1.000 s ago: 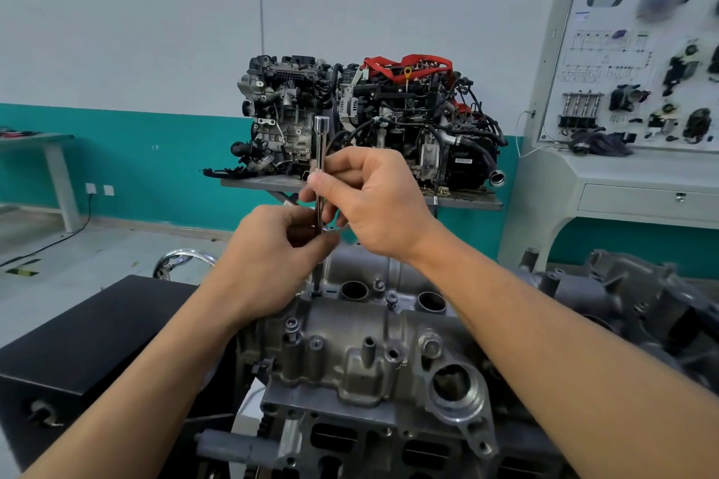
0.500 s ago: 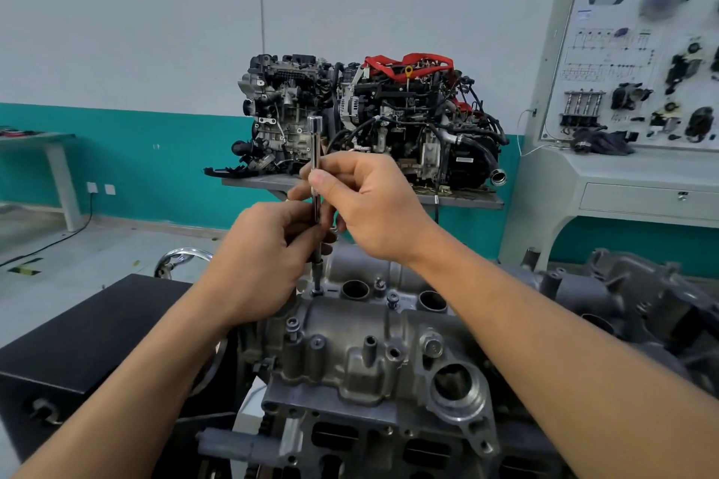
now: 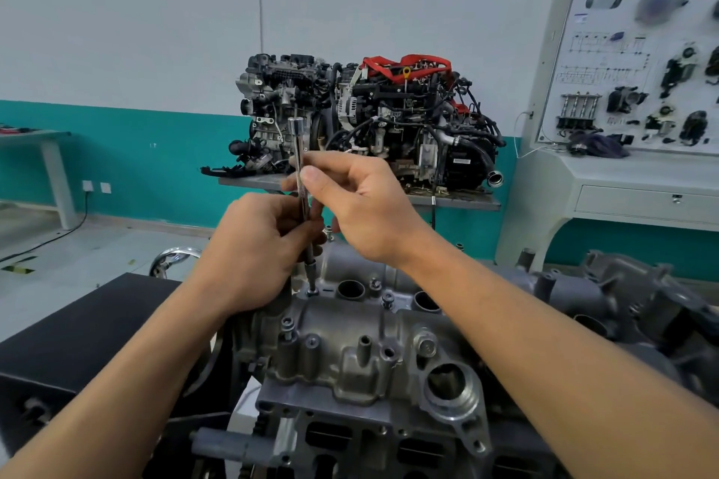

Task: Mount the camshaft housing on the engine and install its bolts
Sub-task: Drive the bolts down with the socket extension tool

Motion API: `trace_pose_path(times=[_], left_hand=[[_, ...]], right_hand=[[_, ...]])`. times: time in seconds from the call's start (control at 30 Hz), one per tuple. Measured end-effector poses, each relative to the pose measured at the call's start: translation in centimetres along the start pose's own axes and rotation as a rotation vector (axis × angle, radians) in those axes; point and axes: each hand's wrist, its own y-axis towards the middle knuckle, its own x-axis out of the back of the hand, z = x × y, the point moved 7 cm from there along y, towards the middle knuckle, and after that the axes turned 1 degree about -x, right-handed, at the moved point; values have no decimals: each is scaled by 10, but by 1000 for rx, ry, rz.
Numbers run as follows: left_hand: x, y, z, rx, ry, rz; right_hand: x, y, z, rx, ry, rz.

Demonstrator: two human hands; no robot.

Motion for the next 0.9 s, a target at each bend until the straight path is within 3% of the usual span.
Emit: trace_pose_path(times=[0.13, 0.27, 0.43, 0.5, 0.73, 0.9], left_hand=[[-2, 2, -9, -109, 58, 131], [-10, 5, -10, -107, 22, 184], [0, 1, 3, 45, 47, -109], [5, -2, 2, 35, 27, -153], [-3, -1, -3, -81, 22, 10], [-5, -1, -3, -128, 9, 114]], right_hand=[[-5, 0, -1, -18, -37, 66], [5, 0, 4, 18, -119, -31], [18, -1, 1, 38, -104, -246], [19, -2, 0, 38, -123, -267], [1, -2, 4, -15, 0, 23], [2, -2, 6, 5, -109, -12]])
